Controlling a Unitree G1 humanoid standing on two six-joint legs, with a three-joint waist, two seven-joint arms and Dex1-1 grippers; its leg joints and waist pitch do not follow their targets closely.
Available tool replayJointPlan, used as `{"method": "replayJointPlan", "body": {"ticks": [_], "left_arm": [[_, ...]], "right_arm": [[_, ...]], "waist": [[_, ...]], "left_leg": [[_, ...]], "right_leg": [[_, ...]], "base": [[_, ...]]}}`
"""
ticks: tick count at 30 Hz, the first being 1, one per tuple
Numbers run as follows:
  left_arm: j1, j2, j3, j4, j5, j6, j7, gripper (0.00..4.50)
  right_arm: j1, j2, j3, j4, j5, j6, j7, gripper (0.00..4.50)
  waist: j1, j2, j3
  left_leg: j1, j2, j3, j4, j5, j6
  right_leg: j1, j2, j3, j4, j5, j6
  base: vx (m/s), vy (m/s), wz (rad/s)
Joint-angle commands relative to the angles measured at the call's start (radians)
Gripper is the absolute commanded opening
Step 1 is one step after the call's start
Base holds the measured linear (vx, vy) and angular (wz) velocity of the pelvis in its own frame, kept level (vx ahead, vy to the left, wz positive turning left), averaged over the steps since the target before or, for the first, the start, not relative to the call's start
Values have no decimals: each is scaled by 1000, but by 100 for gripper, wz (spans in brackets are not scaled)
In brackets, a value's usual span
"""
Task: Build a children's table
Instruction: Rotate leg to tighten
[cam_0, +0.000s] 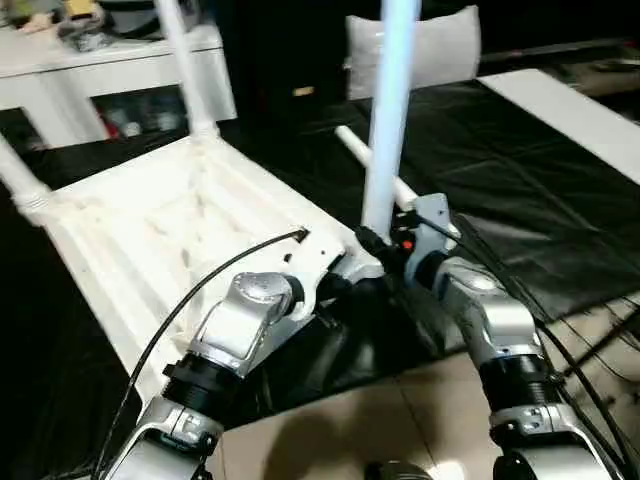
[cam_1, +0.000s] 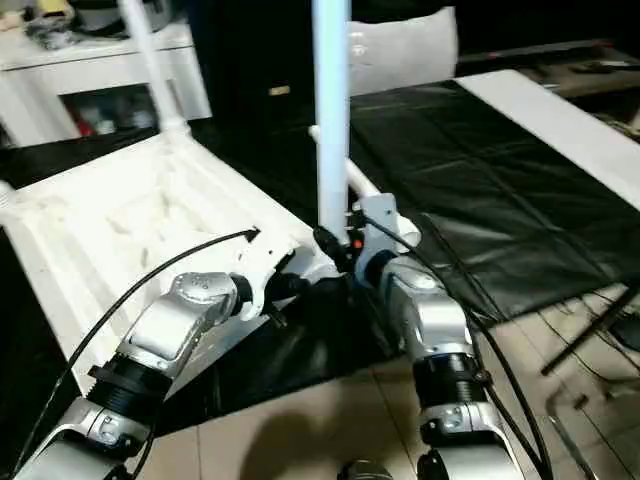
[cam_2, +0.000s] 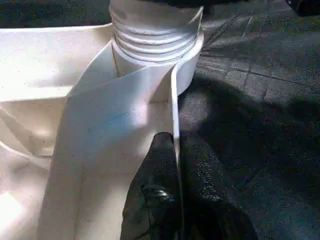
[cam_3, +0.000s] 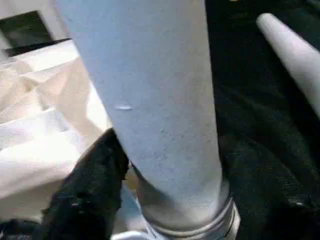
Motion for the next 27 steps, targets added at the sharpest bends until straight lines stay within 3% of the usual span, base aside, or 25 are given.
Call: {"method": "replayJointPlan", "body": {"ticks": [1, 5, 9, 12, 14, 17, 18, 20, 25, 27], "left_arm": [[-1, 19, -9, -25, -20, -44, -46, 0], [7, 78, -27, -17, -21, -108, -124, 0], [9, 113, -44, -22, -27, -140, -179, 0], [12, 185, -95, -17, -20, -230, -290, 0], [14, 230, -126, -12, -16, -285, -366, 0], [9, 265, -149, -4, -9, -328, -426, 0], [8, 268, -152, -3, -8, -332, -432, 0], [4, 297, -177, 3, 1, -368, -484, 0], [-7, 343, -215, 12, -2, -442, -584, 0], [-12, 350, -223, 14, 4, -457, -600, 0]], "right_arm": [[31, -24, 27, -24, 33, 5, 71, 333], [54, -112, 26, -64, 66, -4, 208, 368], [56, -178, 42, -66, 62, -27, 302, 398], [49, -285, 79, -76, 72, -42, 465, 428], [31, -339, 109, -57, 48, -97, 534, 428], [16, -378, 127, -39, 55, -129, 641, 428], [14, -381, 129, -37, 55, -133, 650, 428], [2, -399, 151, -24, 51, -154, 714, 394], [-23, -424, 214, -1, 63, -163, 837, 363], [-29, -426, 235, 7, 59, -161, 876, 346]], "waist": [[13, -8, -68], [43, -11, -68], [60, -8, -63], [72, -8, -64], [89, -8, -66], [103, -16, -66], [107, -14, -65], [118, -17, -65], [135, -26, -62], [141, -24, -61]], "left_leg": [[-23, 22, 4, -69, -115, 129], [-19, 25, 8, -68, -91, 146], [-11, 30, 10, -74, -132, 125], [-6, 34, 9, -75, -141, 121], [-5, 35, 12, -73, -110, 129], [-4, 34, 17, -72, -102, 134], [-4, 34, 17, -72, -103, 135], [-2, 37, 18, -73, -97, 133], [2, 37, 23, -75, -111, 120], [4, 40, 23, -78, -121, 109]], "right_leg": [[77, -50, 48, -55, -313, -135], [78, -46, 50, -52, -299, -133], [73, -44, 52, -55, -347, -128], [70, -44, 56, -53, -336, -131], [69, -46, 61, -45, -289, -145], [70, -46, 63, -42, -286, -155], [69, -47, 63, -40, -292, -158], [68, -47, 65, -39, -303, -159], [64, -46, 69, -40, -343, -150], [64, -46, 71, -38, -354, -146]], "base": [[0, 0, 0], [0, 0, 0], [0, 0, 0], [0, 0, 0], [0, 0, 0], [0, 0, 0], [0, 0, 0], [0, 0, 0], [0, 0, 0], [0, 0, 0]]}}
